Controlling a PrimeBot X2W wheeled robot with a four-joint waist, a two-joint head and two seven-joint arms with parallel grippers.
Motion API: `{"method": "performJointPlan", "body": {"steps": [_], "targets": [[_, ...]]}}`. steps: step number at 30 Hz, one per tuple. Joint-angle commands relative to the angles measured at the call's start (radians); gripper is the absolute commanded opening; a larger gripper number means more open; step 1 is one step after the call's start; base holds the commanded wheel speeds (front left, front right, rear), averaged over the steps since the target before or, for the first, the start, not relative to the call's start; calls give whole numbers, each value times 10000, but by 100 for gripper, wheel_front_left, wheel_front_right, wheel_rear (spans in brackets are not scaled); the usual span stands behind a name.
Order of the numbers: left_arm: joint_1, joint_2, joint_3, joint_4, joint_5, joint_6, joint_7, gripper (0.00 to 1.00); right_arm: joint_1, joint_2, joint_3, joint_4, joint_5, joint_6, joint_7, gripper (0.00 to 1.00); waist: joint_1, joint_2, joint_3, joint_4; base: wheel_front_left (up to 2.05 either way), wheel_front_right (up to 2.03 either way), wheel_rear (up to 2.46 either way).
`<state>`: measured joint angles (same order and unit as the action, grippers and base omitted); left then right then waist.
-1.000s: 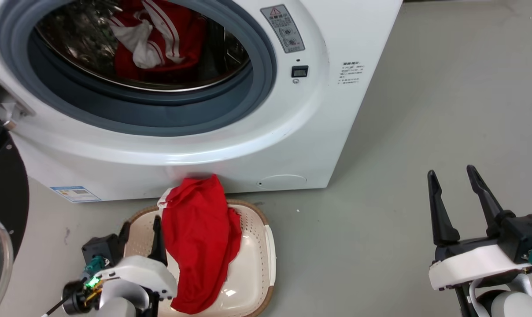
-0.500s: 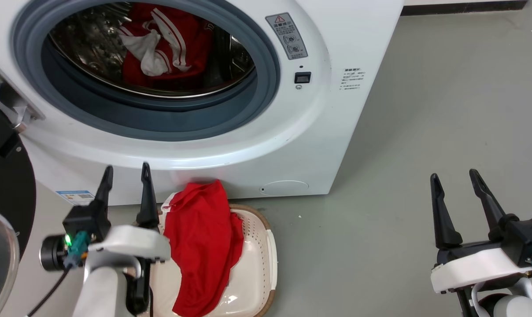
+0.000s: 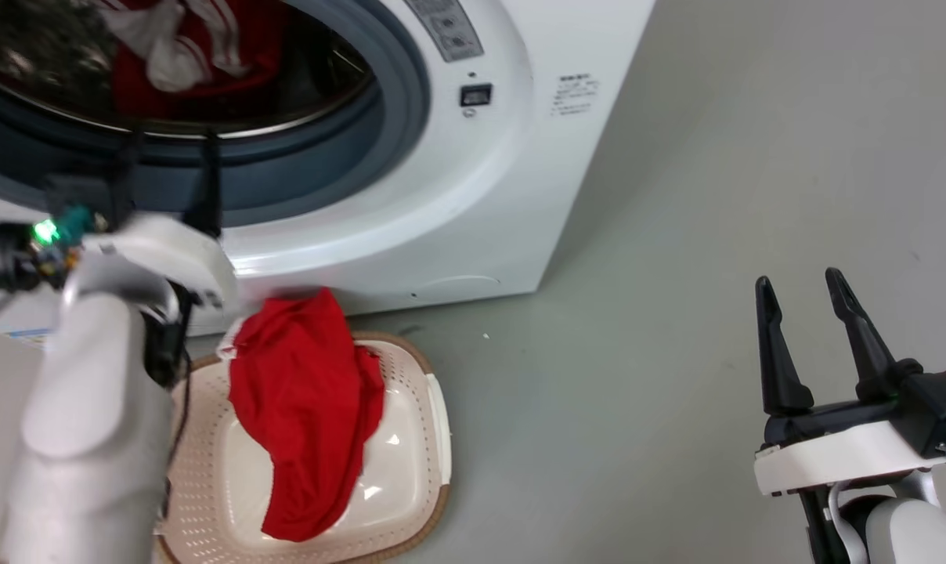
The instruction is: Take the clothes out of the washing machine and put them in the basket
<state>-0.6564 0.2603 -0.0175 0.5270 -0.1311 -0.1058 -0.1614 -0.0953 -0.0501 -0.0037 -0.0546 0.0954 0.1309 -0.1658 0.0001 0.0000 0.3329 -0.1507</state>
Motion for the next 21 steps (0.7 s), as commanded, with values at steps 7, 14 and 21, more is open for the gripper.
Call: {"method": "performJointPlan", "body": {"steps": [7, 14, 21], "targets": [[-2157, 960, -177, 1360, -202, -164, 992, 100, -434, 0, 319, 190, 381, -3, -455, 100, -1, 0, 1304, -995, 0, 0, 0], [-4194, 2041, -785, 2471, -235, -243, 2356, 100, -809, 0, 786, 438, 888, -3, -820, 100, -1, 0, 2450, -1814, 0, 0, 0], [-5635, 3196, -1939, 2992, -713, -249, 3753, 100, -951, 2, 1192, 557, 1305, -3, -985, 100, -1, 0, 3308, -2567, 0, 0, 0]]}}
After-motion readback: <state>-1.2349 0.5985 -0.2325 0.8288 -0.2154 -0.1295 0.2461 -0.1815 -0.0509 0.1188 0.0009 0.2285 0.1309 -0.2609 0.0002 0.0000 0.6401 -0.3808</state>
